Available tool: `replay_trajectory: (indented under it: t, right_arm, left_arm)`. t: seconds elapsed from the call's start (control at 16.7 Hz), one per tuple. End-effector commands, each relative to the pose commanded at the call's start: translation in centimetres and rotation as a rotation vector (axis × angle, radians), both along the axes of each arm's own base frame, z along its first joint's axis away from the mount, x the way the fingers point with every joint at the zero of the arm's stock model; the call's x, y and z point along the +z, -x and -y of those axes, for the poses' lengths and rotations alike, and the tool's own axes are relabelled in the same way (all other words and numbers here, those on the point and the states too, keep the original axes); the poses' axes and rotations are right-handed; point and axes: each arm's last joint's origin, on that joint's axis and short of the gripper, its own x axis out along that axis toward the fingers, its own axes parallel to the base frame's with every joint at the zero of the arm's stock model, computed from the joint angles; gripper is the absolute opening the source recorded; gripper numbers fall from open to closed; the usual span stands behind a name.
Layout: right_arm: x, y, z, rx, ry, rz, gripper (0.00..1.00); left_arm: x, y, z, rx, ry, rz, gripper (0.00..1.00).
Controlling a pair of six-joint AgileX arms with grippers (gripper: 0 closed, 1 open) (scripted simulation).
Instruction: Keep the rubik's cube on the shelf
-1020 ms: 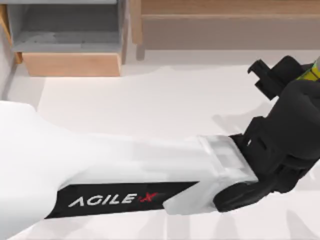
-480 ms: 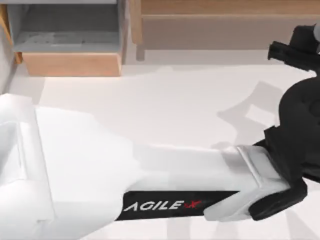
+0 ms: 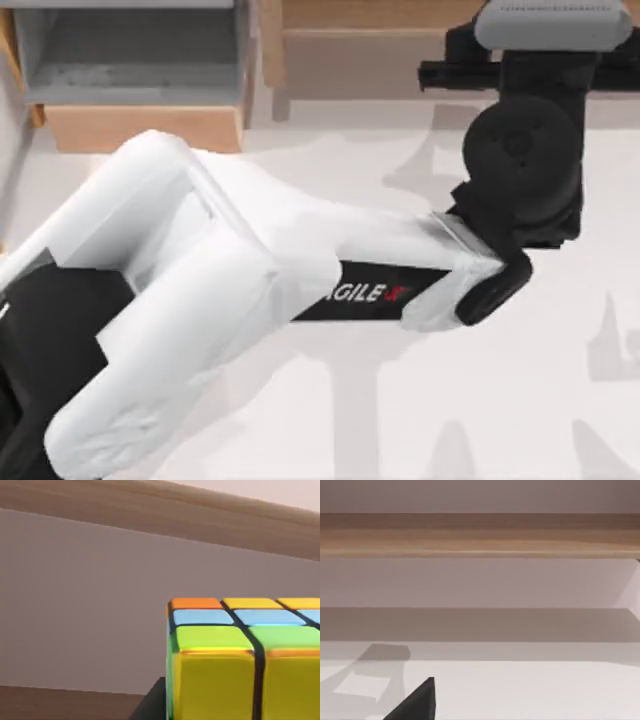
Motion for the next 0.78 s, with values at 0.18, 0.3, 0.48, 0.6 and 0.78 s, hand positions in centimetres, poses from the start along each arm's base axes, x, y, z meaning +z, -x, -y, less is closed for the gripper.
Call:
replay_trajectory:
  t: [0.18,0.3,0.48,0.6,0.78]
  right_arm:
    - [0.0,0.0,0.0,0.0,0.0,0.0,1.0]
    - [0.0,0.0,0.0,0.0,0.0,0.0,1.0]
    - [0.0,0.0,0.0,0.0,0.0,0.0,1.0]
    - [0.0,0.0,0.0,0.0,0.0,0.0,1.0]
    - [0.0,0.0,0.0,0.0,0.0,0.0,1.0]
  left_arm:
    - [-3.6,-3.6,-1.7,0.102,-0.061,-0.035,0.0]
    - [-5.5,-5.2,-2.7,0.15,-0.106,-0.061,0.0]
    - [-7.1,-6.3,-3.6,0.19,-0.153,-0.087,0.0]
    - [-7.3,-6.4,-3.7,0.195,-0.161,-0.091,0.0]
    - [-7.3,-6.4,-3.7,0.195,-0.161,-0.091,0.0]
